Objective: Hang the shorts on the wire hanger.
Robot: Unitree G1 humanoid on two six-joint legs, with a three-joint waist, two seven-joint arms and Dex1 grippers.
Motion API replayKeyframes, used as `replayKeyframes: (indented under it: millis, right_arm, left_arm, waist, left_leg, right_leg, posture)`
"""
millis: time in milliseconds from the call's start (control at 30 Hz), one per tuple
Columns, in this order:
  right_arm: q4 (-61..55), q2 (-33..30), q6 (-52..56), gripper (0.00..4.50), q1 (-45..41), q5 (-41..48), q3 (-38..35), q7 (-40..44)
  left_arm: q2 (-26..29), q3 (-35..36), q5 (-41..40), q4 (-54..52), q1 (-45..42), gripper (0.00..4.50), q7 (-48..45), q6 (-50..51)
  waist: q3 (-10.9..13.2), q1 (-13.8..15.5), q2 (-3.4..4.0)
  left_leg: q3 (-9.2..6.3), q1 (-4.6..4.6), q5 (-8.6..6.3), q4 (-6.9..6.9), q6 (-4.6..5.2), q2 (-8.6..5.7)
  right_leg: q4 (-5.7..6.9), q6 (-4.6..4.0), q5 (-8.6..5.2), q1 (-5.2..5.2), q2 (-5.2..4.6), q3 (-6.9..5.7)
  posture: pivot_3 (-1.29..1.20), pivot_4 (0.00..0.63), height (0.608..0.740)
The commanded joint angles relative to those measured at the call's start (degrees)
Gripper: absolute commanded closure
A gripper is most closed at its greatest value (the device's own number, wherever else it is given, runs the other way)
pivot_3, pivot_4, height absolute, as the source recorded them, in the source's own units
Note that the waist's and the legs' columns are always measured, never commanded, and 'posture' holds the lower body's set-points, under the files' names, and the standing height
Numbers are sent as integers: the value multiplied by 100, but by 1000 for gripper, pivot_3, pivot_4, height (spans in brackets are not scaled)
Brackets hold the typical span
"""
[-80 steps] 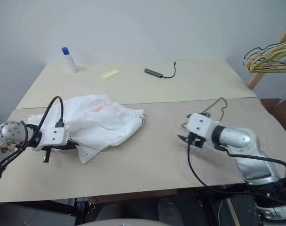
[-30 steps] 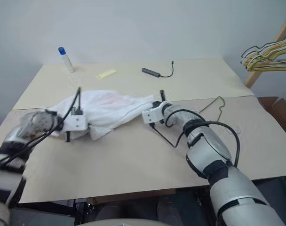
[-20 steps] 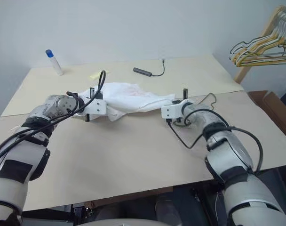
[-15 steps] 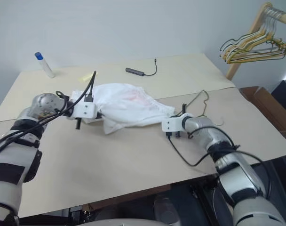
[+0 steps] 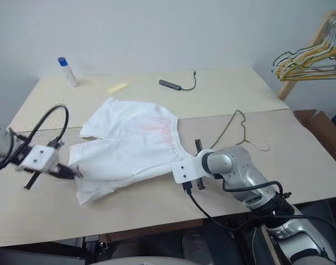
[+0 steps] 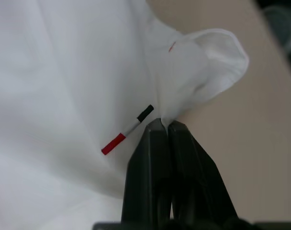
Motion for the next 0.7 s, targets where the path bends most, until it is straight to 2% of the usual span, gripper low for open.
replayKeyframes:
  millis: [33, 133, 333, 367, 500, 700]
  right_arm:
    - [-336, -269, -20, 4477, 27, 91, -72, 365]
    - [-420, -233, 51, 4477, 50, 90, -21, 439]
    - [-411, -120, -29, 4477, 111, 79, 186, 433]
    - [-465, -99, 40, 4252, 151, 145, 178, 467]
    - [-748, -187, 291, 3087, 325, 515, 54, 733]
    - [-1069, -254, 966, 922, 459, 1784, -800, 943]
  left_arm:
    - [620, 75, -528, -660, 325, 4500, -51, 267]
    - [729, 145, -420, -692, 490, 4500, -51, 138]
    - [312, 333, 200, -342, 340, 4500, -51, -82]
    - [321, 278, 256, -329, 313, 4500, -51, -101]
    - [513, 36, 298, -356, 263, 3510, -51, -168]
    - [562, -205, 788, 50, -135, 1529, -51, -401]
  waist:
    - [3, 115, -6]
    - [4, 222, -6]
    - [4, 372, -6]
    - [5, 376, -7]
    - [9, 369, -23]
    - [10, 368, -23]
  left_leg:
    - [0, 1, 0, 0, 0, -1]
    - [12, 14, 0, 1, 0, 1]
    - [18, 24, 0, 1, 0, 6]
    - [18, 23, 0, 1, 0, 5]
    - [20, 18, 0, 1, 0, 5]
    - [20, 25, 0, 2, 0, 8]
  right_leg:
    - [-1, -2, -2, 3, 0, -7]
    - [5, 20, -27, 7, 2, -9]
    - [10, 12, -36, 11, 12, -9]
    - [9, 8, -35, 11, 12, -8]
    - [6, -10, -24, 9, 11, -7]
    - [9, 9, -35, 13, 14, -8]
  posture:
    - [-12, 0, 740]
    - [-8, 0, 740]
    - [-5, 0, 740]
    - [-9, 0, 740]
    - [-19, 0, 740]
    - [-24, 0, 740]
